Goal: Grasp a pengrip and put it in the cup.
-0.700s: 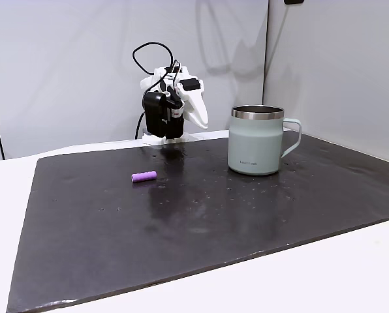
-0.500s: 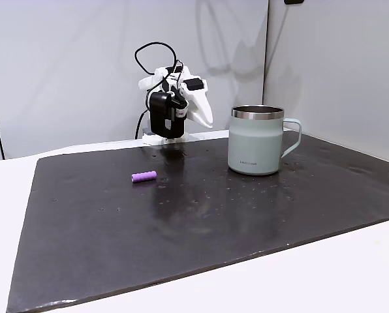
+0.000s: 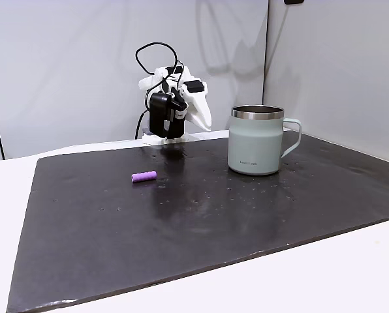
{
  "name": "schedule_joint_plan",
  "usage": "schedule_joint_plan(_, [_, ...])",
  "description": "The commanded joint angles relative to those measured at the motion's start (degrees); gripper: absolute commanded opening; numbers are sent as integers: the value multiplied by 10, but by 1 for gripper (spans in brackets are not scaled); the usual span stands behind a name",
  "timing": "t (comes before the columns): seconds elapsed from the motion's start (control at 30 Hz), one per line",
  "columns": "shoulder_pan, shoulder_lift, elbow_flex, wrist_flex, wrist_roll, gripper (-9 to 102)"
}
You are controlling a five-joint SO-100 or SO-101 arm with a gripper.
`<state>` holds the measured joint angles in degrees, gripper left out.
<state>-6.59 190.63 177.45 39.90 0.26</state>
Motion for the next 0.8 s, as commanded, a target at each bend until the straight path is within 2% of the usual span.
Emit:
schedule_joint_plan(0.0, [-4, 5, -92, 43, -30, 0])
schedule_joint_plan(0.33, [0, -190, -393, 189, -35, 0])
schedule_joint_plan(0.63, [83, -397, -648, 311, -56, 0])
schedule_joint_plan(0.77, [137, -476, -726, 349, -98, 1])
